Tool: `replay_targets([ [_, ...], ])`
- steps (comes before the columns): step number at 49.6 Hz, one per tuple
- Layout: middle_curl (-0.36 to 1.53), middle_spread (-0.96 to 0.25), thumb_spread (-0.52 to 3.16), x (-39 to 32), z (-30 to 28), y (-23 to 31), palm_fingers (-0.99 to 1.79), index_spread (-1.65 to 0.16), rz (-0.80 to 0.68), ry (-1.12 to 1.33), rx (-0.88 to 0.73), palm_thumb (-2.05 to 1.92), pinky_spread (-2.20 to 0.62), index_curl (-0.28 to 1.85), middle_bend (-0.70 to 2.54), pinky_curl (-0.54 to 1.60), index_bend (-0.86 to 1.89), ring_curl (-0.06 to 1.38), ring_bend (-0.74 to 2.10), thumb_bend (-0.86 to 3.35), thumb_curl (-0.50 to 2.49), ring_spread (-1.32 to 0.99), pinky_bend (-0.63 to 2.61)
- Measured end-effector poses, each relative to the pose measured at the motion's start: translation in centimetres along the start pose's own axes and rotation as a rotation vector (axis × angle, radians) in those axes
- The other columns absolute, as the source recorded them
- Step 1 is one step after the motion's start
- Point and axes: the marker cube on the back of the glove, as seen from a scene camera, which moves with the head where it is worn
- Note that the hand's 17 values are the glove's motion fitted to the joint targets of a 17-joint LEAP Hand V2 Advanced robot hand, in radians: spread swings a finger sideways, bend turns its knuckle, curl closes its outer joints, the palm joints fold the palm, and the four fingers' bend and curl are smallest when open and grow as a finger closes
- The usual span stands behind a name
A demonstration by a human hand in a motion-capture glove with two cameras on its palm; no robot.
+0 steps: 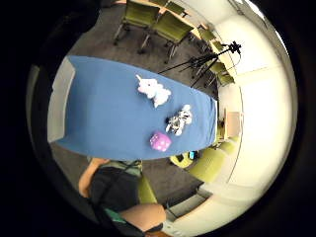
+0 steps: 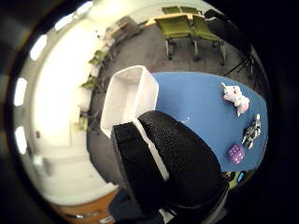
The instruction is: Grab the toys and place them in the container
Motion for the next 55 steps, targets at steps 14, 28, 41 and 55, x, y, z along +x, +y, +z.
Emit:
replay_targets([
  [14, 0.15, -0.11, 1.00, 0.6, 0.0, -0.2, 0.24, -0.22, 0.001, 0.000, 0.004, -0.14, -0.08, 0.14, 0.28, 0.19, 0.17, 0.09, 0.24, -0.09, 0.00, -0.26, 0.43],
  [28, 0.22, -0.13, 1.15, 7.1, 1.1, 1.9, 0.21, -0.25, 0.036, 0.015, 0.058, -0.15, -0.09, 0.21, 0.29, 0.24, 0.17, 0.14, 0.26, -0.09, 0.01, -0.31, 0.45],
  [41, 0.27, -0.15, 1.15, 16.7, 8.9, 5.6, 0.22, -0.27, 0.120, -0.043, -0.009, -0.16, -0.10, 0.27, 0.30, 0.27, 0.19, 0.16, 0.27, -0.10, 0.02, -0.33, 0.45],
  [55, 0.31, -0.16, 1.12, 20.5, 19.5, 9.8, 0.22, -0.28, 0.147, -0.091, -0.147, -0.16, -0.10, 0.32, 0.29, 0.30, 0.19, 0.18, 0.25, -0.10, 0.02, -0.35, 0.45],
])
